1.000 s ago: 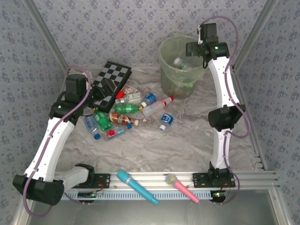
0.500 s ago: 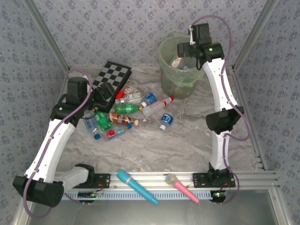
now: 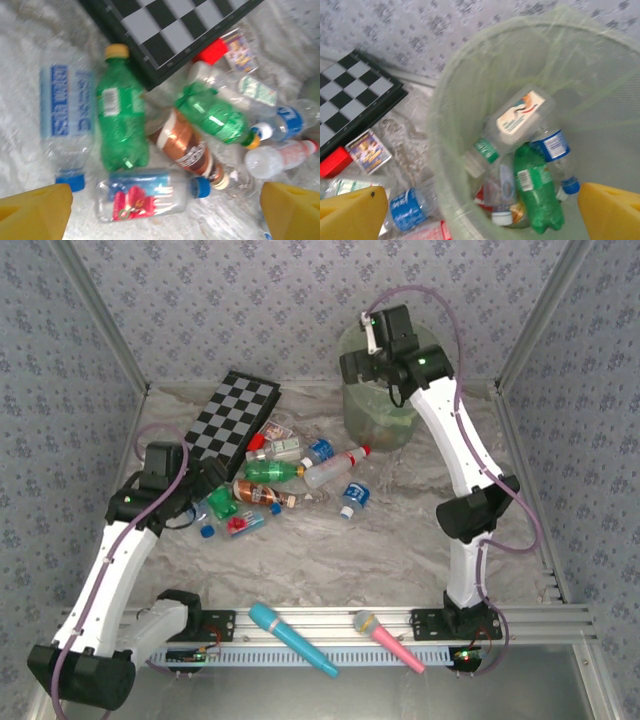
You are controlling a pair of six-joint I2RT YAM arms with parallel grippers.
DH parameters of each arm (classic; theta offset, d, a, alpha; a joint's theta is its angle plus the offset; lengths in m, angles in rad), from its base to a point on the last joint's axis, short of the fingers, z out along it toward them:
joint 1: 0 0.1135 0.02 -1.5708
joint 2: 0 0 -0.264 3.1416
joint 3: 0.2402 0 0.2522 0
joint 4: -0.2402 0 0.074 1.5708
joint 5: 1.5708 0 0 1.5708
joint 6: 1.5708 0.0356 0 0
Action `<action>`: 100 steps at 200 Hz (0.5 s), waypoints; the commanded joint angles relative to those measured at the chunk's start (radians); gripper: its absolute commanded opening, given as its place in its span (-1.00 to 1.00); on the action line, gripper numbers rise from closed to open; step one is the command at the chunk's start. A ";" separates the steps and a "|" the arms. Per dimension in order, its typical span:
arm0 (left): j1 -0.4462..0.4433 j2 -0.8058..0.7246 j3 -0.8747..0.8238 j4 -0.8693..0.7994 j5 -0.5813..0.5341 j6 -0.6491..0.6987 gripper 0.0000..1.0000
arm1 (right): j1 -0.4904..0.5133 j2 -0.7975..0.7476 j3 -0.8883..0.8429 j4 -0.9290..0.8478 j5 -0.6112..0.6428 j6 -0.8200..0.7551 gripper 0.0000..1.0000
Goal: Put the plastic bottles in the bin
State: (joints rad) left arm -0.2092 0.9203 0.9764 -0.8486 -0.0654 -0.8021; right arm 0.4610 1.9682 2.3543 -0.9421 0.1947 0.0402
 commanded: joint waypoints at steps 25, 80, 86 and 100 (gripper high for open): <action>0.025 -0.034 -0.094 -0.074 -0.012 -0.056 0.79 | 0.093 -0.146 -0.199 0.151 0.028 -0.007 0.99; 0.171 0.041 -0.121 -0.041 0.013 -0.014 0.51 | 0.165 -0.180 -0.261 0.132 0.024 -0.008 0.99; 0.191 0.057 -0.127 -0.029 0.029 -0.005 0.46 | 0.171 -0.184 -0.267 0.132 0.031 -0.012 0.99; 0.216 0.098 -0.139 -0.010 0.055 0.014 0.44 | 0.179 -0.196 -0.281 0.131 0.047 -0.016 0.99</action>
State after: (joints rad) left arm -0.0357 0.9672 0.8600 -0.8932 -0.0628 -0.8303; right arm 0.6201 1.8175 2.0949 -0.8181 0.2070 0.0391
